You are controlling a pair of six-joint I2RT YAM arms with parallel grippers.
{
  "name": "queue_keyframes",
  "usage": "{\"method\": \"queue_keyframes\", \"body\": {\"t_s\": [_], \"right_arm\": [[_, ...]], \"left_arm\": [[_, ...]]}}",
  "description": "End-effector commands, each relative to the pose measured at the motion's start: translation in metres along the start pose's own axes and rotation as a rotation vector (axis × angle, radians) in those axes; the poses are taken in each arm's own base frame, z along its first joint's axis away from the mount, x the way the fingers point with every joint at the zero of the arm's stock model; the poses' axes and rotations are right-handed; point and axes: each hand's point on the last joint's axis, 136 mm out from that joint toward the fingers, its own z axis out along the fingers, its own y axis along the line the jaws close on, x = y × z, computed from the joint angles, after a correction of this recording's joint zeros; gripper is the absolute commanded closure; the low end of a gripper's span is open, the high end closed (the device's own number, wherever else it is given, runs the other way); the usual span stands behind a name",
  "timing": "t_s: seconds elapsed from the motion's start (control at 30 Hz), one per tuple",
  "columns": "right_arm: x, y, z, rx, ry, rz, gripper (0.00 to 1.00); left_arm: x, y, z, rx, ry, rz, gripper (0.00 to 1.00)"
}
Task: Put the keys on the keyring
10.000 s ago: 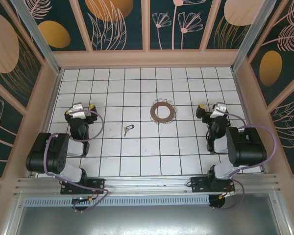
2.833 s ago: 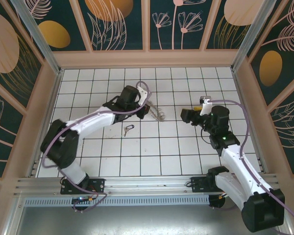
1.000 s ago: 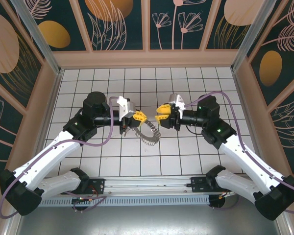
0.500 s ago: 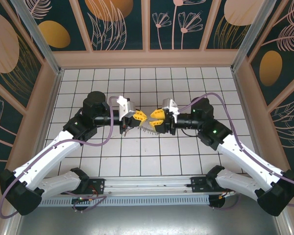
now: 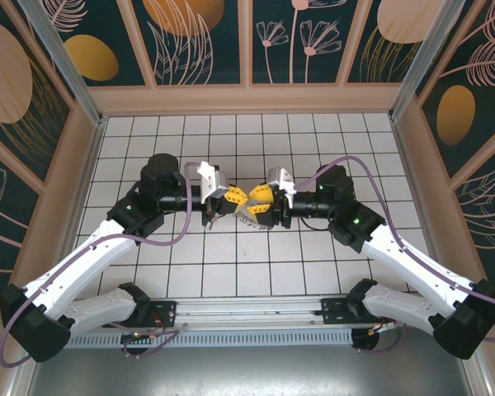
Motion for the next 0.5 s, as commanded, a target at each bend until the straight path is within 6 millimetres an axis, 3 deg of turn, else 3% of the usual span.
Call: {"method": "queue_keyframes", "body": {"t_s": [0.0,0.17,0.3,0.47], "right_arm": [[-0.021,0.002,-0.004,0.015,-0.037,-0.021,0.64],[-0.021,0.001,-0.004,0.016,-0.029,-0.001,0.67],[-0.026,-0.001,-0.010,0.051,-0.028,-0.011,0.59],[-0.032,-0.007,-0.020,0.123,-0.019,-0.040,0.57]], "left_arm": [[-0.012,-0.005,0.000,0.034,-0.038,0.047,1.00],[-0.012,-0.006,-0.002,0.029,-0.041,0.050,1.00],[-0.011,-0.005,-0.001,0.025,-0.039,0.054,1.00],[-0.013,-0.005,0.000,0.032,-0.041,0.056,1.00]]}}
